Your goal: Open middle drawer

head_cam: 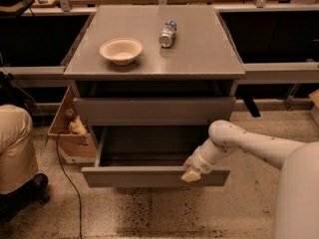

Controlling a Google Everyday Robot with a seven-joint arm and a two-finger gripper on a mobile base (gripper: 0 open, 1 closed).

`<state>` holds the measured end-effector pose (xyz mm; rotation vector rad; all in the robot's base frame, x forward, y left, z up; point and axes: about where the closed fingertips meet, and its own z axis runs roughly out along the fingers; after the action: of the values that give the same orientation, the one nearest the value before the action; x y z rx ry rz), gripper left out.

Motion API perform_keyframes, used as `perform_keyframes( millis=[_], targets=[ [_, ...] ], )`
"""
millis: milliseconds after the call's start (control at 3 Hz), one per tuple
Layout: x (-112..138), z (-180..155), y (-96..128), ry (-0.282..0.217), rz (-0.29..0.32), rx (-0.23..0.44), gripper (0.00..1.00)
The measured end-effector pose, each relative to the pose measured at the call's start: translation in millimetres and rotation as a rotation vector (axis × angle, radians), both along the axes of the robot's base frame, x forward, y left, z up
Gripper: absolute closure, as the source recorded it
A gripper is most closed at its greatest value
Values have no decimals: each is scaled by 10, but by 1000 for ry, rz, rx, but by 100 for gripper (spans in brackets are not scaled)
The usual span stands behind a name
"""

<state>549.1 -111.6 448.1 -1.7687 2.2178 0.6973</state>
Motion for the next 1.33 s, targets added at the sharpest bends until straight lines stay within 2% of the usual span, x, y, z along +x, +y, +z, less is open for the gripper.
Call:
perform_keyframes(
  millis=[333,667,1000,1333],
  targets=[
    [-609,86,113,160,55,34,13],
    [-964,156,168,256,85,50,0],
    [-1115,223,195,293,98,59,0],
    [-1106,325,150,281,87,55,0]
  ],
)
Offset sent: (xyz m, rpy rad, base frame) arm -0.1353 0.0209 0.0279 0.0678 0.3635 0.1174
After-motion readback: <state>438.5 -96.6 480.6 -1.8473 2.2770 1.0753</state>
